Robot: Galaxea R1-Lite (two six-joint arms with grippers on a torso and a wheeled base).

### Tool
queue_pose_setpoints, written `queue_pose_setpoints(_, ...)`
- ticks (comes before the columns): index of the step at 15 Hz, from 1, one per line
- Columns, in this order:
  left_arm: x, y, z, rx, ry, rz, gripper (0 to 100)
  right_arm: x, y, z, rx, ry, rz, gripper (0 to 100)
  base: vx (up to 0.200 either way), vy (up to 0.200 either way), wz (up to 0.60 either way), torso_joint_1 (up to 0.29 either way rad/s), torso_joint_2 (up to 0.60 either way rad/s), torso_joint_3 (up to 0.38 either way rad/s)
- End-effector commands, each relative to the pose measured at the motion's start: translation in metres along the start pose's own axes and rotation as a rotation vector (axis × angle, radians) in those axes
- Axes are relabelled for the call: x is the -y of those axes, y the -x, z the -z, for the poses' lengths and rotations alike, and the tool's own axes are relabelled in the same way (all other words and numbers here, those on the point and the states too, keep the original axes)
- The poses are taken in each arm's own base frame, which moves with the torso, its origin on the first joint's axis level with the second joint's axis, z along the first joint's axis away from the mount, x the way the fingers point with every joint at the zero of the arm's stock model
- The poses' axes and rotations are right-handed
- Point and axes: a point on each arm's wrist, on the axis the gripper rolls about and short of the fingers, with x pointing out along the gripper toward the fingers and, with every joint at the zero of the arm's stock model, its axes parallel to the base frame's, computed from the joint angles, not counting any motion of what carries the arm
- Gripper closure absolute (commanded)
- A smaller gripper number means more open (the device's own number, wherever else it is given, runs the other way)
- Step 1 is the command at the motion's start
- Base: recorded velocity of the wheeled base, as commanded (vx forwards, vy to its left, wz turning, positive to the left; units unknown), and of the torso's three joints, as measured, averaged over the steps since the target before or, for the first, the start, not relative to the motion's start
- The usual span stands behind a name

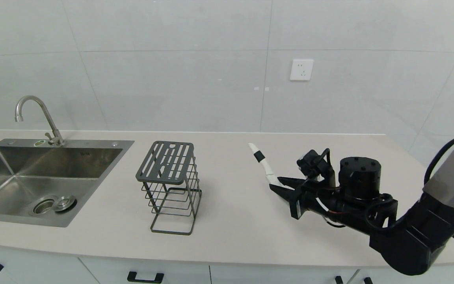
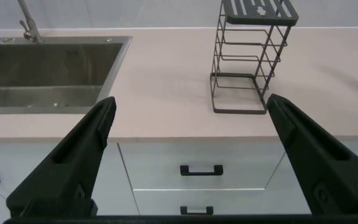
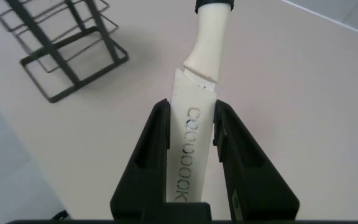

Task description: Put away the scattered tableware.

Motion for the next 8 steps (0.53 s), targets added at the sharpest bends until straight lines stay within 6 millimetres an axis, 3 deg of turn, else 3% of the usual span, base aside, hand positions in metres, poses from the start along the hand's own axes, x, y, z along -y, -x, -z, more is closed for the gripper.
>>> queue_pose_setpoints(1,0.0,0.0,0.0,-0.002,0.0,0.001,0,-0.022,0.029,-0.025,0.078,0.044,-0.061,100,0.0,0.0,0.0,0.0,0.0,0.0)
queue_pose_setpoints(4,0.001,0.0,-0.002,0.023,-0.021,0.027,0,-0.045,0.061,-0.037,0.124,0.074,-0.119,100,0.0,0.0,0.0,0.0,0.0,0.0)
queue_pose_setpoints(5,0.001,0.001,-0.013,0.125,-0.034,0.025,0,-0.047,0.066,-0.035,0.119,0.073,-0.124,100,0.0,0.0,0.0,0.0,0.0,0.0)
queue_pose_setpoints(6,0.001,0.007,-0.036,0.358,-0.056,0.027,0,-0.05,0.076,-0.031,0.113,0.086,-0.13,100,0.0,0.0,0.0,0.0,0.0,0.0)
queue_pose_setpoints(8,0.002,0.008,-0.04,0.383,-0.031,0.062,0,-0.054,0.082,-0.022,0.095,0.095,-0.157,100,0.0,0.0,0.0,0.0,0.0,0.0)
